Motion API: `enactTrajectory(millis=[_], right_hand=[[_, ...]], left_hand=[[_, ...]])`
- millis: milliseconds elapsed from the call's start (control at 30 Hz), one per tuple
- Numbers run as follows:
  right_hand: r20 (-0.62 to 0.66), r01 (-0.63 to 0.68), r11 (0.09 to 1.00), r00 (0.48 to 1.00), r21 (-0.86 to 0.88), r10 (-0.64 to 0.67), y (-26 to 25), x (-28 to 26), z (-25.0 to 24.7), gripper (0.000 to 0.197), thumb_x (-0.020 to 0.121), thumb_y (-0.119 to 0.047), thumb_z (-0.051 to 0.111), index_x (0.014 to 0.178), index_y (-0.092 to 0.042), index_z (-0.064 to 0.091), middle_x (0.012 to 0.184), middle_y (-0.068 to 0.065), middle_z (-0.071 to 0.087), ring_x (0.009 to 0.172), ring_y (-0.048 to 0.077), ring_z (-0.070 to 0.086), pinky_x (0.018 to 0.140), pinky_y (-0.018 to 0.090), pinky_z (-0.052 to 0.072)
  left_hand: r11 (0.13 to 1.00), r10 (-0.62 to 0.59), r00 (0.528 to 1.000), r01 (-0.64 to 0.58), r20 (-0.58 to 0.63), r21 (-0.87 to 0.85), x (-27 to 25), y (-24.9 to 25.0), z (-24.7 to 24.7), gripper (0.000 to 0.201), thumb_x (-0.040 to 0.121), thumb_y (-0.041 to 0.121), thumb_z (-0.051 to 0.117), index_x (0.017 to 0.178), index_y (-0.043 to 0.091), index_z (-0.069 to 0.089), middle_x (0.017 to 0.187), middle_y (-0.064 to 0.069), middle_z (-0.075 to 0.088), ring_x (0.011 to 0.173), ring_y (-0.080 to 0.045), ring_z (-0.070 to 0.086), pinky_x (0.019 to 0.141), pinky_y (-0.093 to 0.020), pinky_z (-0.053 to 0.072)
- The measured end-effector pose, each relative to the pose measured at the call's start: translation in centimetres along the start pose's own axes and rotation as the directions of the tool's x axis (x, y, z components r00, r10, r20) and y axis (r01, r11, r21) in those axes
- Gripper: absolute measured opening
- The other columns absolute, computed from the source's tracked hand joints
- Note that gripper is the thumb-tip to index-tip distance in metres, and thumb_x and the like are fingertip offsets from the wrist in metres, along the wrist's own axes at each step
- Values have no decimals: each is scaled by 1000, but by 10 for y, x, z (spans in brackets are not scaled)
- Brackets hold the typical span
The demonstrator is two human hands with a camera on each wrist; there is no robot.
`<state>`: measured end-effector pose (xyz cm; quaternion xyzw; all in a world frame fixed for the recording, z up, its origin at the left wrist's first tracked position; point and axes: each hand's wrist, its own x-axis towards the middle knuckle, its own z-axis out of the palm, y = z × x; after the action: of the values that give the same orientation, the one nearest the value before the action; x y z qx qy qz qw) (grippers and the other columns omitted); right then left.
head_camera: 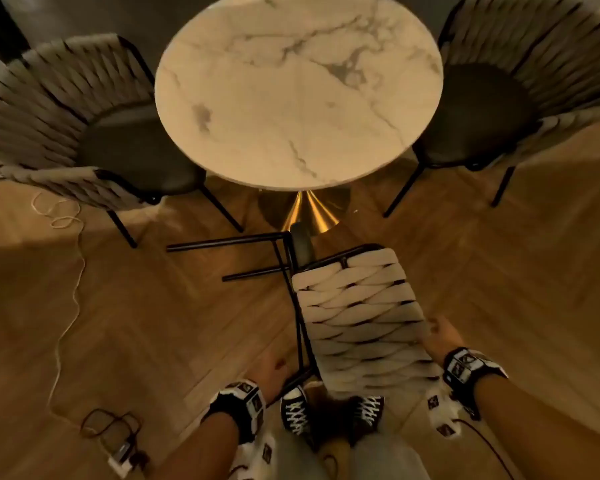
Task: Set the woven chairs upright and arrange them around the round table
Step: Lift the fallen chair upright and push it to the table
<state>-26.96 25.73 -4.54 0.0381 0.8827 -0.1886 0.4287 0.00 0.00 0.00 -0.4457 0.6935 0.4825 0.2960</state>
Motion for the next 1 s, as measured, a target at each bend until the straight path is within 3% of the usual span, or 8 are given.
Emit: enactTrajectory(millis=[133, 233, 400, 467, 567, 700, 800, 1000], right_hand=[[115, -100, 977, 990, 191, 79, -8, 34, 1, 99, 74, -47, 82, 151, -13, 30, 147, 16, 48, 125, 36, 53, 96, 40, 49], [178, -129, 965, 980, 226, 90, -13, 55, 1, 97, 76, -43, 81, 152, -9, 30, 153, 16, 40, 133, 37, 46, 98, 35, 41], [257, -115, 976, 964, 185, 65, -17, 75, 7, 102, 45, -66, 90, 131, -20, 59, 131, 9, 64, 111, 32, 64, 99, 42, 50], [292, -89, 977, 956, 193, 29, -1, 98, 22, 90, 39, -67, 92, 115, -26, 67, 116, 5, 72, 100, 27, 69, 95, 45, 54], [339, -4, 976, 938, 216, -72, -38, 42, 24, 70, 50, -60, 91, 110, -30, 70, 106, -1, 75, 96, 22, 69, 90, 40, 56], [334, 137, 956, 916, 257, -221, -76, -25, 35, 53, 63, -53, 87, 106, -27, 72, 106, -2, 74, 98, 19, 68, 90, 39, 56], [361, 292, 939, 868, 181, -340, -102, -56, 37, 48, 71, -54, 80, 106, -22, 71, 107, -2, 74, 100, 19, 68, 94, 40, 55], [263, 501, 861, 821, 90, -506, -153, -118, -1, 36, 78, -50, 74, 98, -21, 71, 100, -3, 74, 91, 15, 68, 81, 36, 56]], left_hand=[[915, -202, 978, 210, 59, -343, 26, -1, 30, 23, 95, 21, 57, 105, 3, 68, 92, -14, 69, 70, -18, 59, 57, -27, 45], [886, -255, 964, 263, 70, -381, 33, -7, 45, 16, 95, 18, 56, 94, 6, 67, 81, -10, 63, 61, -15, 54, 46, -21, 40], [833, -314, 944, 325, 102, -447, 31, -6, 56, 13, 96, 12, 53, 93, 3, 61, 72, -6, 56, 58, -14, 50, 40, -17, 39], [800, -328, 938, 338, 111, -495, 36, -9, 57, 18, 95, 17, 55, 100, 2, 64, 74, -7, 60, 59, -15, 53, 45, -21, 41], [735, -393, 917, 362, 74, -574, 42, -17, 57, 25, 92, 34, 59, 95, 10, 64, 84, -9, 61, 64, -21, 54, 60, -29, 44], [596, -464, 884, 351, 47, -722, 44, -15, 52, 79, 64, 83, 61, 125, 33, 51, 119, -2, 54, 109, -31, 54, 83, -51, 51], [549, -434, 900, 243, -25, -800, 44, -12, 35, 99, 49, 92, 63, 128, 33, 57, 126, 3, 62, 110, -28, 59, 98, -58, 45], [521, -229, 971, 180, 66, -834, 5, 25, -7, 90, 58, 84, 67, 133, 35, 55, 127, -2, 66, 115, -30, 61, 95, -60, 49]])
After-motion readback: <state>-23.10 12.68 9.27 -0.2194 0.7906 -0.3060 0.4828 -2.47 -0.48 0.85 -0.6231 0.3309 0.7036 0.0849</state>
